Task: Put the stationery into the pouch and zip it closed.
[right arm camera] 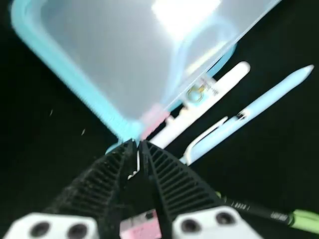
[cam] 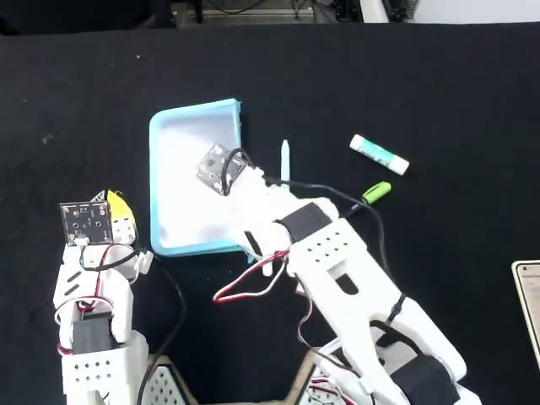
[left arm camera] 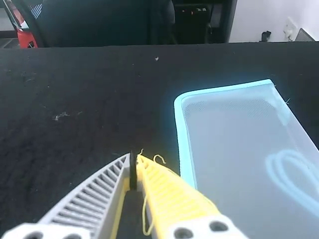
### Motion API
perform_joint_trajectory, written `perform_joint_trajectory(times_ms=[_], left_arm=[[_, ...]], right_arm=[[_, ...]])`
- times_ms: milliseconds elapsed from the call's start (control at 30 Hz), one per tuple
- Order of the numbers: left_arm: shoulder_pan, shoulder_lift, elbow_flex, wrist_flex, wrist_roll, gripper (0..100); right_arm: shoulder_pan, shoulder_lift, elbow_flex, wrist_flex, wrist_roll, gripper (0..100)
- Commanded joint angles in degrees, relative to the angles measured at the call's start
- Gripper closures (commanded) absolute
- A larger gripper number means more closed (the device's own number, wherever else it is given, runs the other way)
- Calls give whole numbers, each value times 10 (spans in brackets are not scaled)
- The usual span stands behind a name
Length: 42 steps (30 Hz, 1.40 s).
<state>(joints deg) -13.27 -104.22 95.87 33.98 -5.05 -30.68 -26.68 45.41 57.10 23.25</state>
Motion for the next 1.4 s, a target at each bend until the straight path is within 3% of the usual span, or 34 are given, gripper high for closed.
perform_joint_trajectory(times_ms=[0,167,433,533,767,1033,1167,1367], left_arm=[[7,-3,15,4,6,970],[7,-3,15,4,6,970],[7,-3,15,4,6,970],[7,-3,15,4,6,970],[4,-3,15,4,6,970],[6,-3,15,4,6,970],[4,-3,15,4,6,970],[7,-3,15,4,6,970]], right_arm=[[2,0,12,-11,0,986],[2,0,91,-112,1,986],[-11,0,201,-382,0,986],[-36,0,202,-403,0,986],[-66,-4,160,-373,2,986],[-39,0,53,-97,4,986],[-39,1,59,-90,28,971],[-39,1,71,-94,44,854]])
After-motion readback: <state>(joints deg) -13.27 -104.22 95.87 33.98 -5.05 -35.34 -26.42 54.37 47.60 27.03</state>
